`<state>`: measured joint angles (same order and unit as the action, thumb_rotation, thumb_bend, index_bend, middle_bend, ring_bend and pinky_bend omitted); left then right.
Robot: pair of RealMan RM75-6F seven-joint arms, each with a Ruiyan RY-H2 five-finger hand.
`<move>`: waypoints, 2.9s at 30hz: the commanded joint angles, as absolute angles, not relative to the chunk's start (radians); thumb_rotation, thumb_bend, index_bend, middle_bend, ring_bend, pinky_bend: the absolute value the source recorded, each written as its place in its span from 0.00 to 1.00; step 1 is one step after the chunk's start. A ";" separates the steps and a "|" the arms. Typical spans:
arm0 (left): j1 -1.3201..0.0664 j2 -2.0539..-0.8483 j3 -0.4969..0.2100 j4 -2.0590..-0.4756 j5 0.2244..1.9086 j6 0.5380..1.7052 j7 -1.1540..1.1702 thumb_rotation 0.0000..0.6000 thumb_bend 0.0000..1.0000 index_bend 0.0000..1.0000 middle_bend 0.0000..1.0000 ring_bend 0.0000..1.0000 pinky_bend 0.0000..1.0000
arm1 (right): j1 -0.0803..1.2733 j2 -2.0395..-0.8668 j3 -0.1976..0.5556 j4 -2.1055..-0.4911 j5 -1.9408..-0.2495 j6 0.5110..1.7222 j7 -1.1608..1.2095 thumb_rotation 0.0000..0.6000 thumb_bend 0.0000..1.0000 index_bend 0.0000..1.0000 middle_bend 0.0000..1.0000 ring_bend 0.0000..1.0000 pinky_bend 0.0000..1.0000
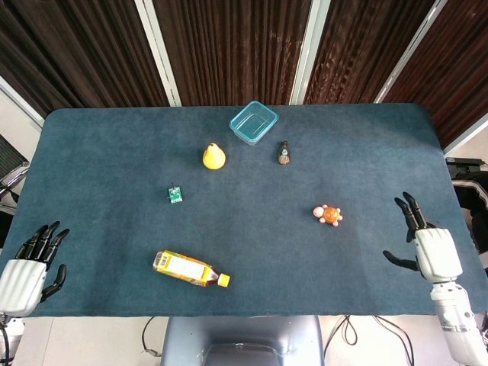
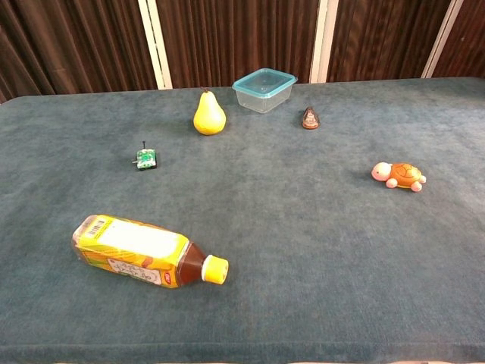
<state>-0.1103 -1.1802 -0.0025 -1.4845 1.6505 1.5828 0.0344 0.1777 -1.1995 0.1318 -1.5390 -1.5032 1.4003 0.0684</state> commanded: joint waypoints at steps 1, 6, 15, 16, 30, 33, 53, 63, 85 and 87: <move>-0.107 -1.173 0.002 -1.480 1.652 1.584 0.018 1.00 0.53 0.12 0.00 0.03 0.23 | 0.248 -1.265 0.174 -1.478 -1.437 1.313 0.052 1.00 0.24 0.32 0.25 0.95 0.94; -0.105 -1.165 -0.004 -1.481 1.641 1.586 -0.006 1.00 0.53 0.12 0.00 0.04 0.24 | 0.312 -1.354 0.206 -1.374 -1.381 1.241 0.060 1.00 0.31 0.42 0.31 1.00 1.00; -0.094 -1.155 -0.008 -1.472 1.640 1.607 -0.055 1.00 0.53 0.13 0.00 0.04 0.24 | 0.396 -1.497 0.221 -1.190 -1.314 1.124 0.093 1.00 0.34 0.49 0.36 1.00 1.00; -0.093 -1.154 -0.007 -1.471 1.640 1.609 -0.060 1.00 0.53 0.13 0.00 0.04 0.24 | 0.404 -1.512 0.219 -1.171 -1.310 1.111 0.096 1.00 0.34 0.50 0.36 1.00 1.00; -0.084 -1.139 -0.011 -1.463 1.637 1.621 -0.116 1.00 0.53 0.14 0.00 0.04 0.24 | 0.470 -1.636 0.204 -1.006 -1.283 1.021 0.101 1.00 0.35 0.50 0.36 1.00 1.00; -0.083 -1.137 -0.011 -1.462 1.636 1.621 -0.124 1.00 0.53 0.14 0.00 0.04 0.24 | 0.485 -1.658 0.207 -0.971 -1.279 1.008 0.096 1.00 0.35 0.51 0.37 1.00 1.00; -0.082 -1.127 -0.010 -1.458 1.639 1.617 -0.155 1.00 0.53 0.14 0.00 0.04 0.24 | 0.542 -1.795 0.206 -0.734 -1.291 0.977 0.171 1.00 0.37 0.58 0.44 1.00 1.00; -0.080 -1.126 -0.010 -1.454 1.638 1.619 -0.164 1.00 0.53 0.15 0.00 0.04 0.24 | 0.541 -1.831 0.203 -0.661 -1.300 1.006 0.167 1.00 0.97 0.84 0.67 1.00 1.00; -0.079 -1.127 -0.008 -1.458 1.642 1.616 -0.152 1.00 0.53 0.15 0.00 0.04 0.24 | 0.499 -1.720 0.164 -0.791 -1.351 1.017 0.322 1.00 0.77 0.52 0.52 1.00 1.00; -0.079 -1.127 -0.008 -1.458 1.642 1.615 -0.153 1.00 0.53 0.15 0.00 0.04 0.24 | 0.490 -1.674 0.161 -0.854 -1.346 1.005 0.325 1.00 0.53 0.37 0.43 1.00 1.00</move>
